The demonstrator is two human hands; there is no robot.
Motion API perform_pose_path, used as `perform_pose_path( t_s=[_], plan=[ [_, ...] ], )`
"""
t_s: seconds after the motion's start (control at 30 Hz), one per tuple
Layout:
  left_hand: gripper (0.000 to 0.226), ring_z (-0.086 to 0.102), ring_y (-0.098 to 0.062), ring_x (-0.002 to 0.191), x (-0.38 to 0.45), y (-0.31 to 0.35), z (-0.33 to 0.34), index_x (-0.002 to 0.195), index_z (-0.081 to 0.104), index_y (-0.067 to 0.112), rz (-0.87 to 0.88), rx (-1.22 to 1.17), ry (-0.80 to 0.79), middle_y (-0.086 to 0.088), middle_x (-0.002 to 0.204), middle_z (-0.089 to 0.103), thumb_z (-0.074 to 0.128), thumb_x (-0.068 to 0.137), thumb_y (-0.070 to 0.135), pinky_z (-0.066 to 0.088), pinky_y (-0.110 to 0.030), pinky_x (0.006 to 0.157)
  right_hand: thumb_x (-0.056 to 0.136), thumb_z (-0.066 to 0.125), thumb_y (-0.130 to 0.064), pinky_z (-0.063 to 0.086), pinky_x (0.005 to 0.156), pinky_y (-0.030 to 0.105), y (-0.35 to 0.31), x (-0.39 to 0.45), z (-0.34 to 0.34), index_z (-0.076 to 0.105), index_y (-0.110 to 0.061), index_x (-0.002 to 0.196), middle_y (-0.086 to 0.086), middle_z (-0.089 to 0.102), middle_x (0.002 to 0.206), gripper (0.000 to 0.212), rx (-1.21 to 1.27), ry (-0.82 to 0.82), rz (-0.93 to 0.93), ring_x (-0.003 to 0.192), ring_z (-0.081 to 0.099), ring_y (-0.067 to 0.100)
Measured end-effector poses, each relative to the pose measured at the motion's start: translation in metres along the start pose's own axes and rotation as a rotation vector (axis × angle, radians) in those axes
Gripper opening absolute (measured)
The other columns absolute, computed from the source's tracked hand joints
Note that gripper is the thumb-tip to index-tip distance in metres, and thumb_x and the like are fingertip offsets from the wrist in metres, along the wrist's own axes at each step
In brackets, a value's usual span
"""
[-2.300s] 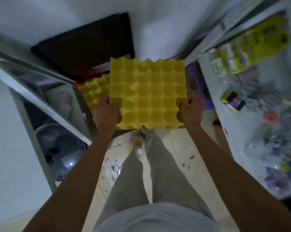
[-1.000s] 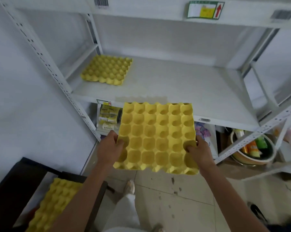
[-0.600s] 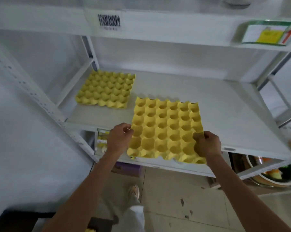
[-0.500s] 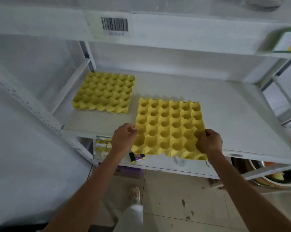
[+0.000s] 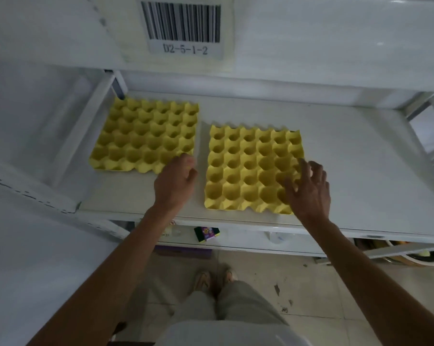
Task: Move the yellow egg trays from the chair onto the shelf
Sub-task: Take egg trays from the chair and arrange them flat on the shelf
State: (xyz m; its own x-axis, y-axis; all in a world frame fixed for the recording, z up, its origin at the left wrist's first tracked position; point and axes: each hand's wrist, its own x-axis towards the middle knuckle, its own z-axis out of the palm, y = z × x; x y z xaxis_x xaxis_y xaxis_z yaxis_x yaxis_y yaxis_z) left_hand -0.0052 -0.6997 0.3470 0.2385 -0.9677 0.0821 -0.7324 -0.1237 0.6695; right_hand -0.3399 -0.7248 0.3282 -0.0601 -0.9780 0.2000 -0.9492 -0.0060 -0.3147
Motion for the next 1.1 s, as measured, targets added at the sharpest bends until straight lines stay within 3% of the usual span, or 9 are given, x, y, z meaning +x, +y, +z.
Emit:
perform_pose_path(
  t_s=[0.1,0.2,0.3,0.5,0.83,1.1],
  plan=[
    [0.044,0.057,-0.032,0.127,0.029,-0.021,-0.018,0.136,0.057,0.03,0.114,0.334,0.079,-0.002,0.144,0.056,0.058,0.093,0.038,0.051,-0.046,0.093,0.098,0.035,-0.068,0.041,0.11,0.051,-0.017,-0.015,0.013,0.032,-0.033,0.157,0.015,0.037,0.156,0.069,-0.108,-0.07,-0.267,0.138,0.041,0.035],
    [0.057,0.018,-0.04,0.155,0.061,-0.04,-0.026,0.151,0.036,0.049,-0.024,0.547,-0.163,0.001,0.17,0.017,0.05,0.097,0.056,0.027,-0.064,0.116,0.096,0.024,-0.077,0.028,0.122,0.055,-0.034,-0.012,0.032,0.03,-0.037,0.158,0.015,0.025,0.166,0.075,-0.166,-0.224,-0.315,0.153,0.024,0.036],
    [0.061,0.0,-0.043,0.158,0.074,-0.061,-0.02,0.155,0.024,0.054,-0.07,0.53,-0.362,0.007,0.174,-0.001,0.043,0.098,0.064,0.014,-0.07,0.12,0.097,0.024,-0.074,0.029,0.12,0.057,-0.042,0.007,0.047,0.04,-0.034,0.154,0.015,0.019,0.169,0.071,-0.19,-0.223,-0.33,0.156,0.016,0.037],
    [0.061,0.004,-0.042,0.157,0.069,-0.078,-0.016,0.152,0.024,0.057,0.013,0.528,-0.313,0.01,0.173,0.004,0.043,0.095,0.067,0.025,-0.07,0.117,0.099,0.027,-0.07,0.026,0.119,0.056,-0.072,0.063,0.074,0.035,-0.033,0.154,0.017,0.01,0.17,0.067,-0.198,-0.254,-0.216,0.157,0.007,0.039],
    [0.06,0.008,-0.047,0.154,0.074,-0.084,-0.008,0.149,0.033,0.053,0.044,0.513,-0.275,0.006,0.172,0.011,0.05,0.092,0.065,0.028,-0.07,0.116,0.105,0.029,-0.058,0.018,0.125,0.054,-0.12,0.14,0.085,0.029,-0.026,0.158,0.019,-0.005,0.17,0.061,-0.248,-0.379,-0.129,0.157,-0.006,0.04],
    [0.061,0.009,-0.048,0.153,0.075,-0.082,-0.007,0.15,0.034,0.052,0.031,0.52,-0.268,0.005,0.172,0.011,0.05,0.093,0.064,0.029,-0.069,0.115,0.106,0.034,-0.053,0.021,0.121,0.06,-0.135,0.16,0.092,0.025,-0.025,0.158,0.022,-0.001,0.168,0.059,-0.301,-0.378,-0.099,0.155,-0.003,0.045]
  ],
)
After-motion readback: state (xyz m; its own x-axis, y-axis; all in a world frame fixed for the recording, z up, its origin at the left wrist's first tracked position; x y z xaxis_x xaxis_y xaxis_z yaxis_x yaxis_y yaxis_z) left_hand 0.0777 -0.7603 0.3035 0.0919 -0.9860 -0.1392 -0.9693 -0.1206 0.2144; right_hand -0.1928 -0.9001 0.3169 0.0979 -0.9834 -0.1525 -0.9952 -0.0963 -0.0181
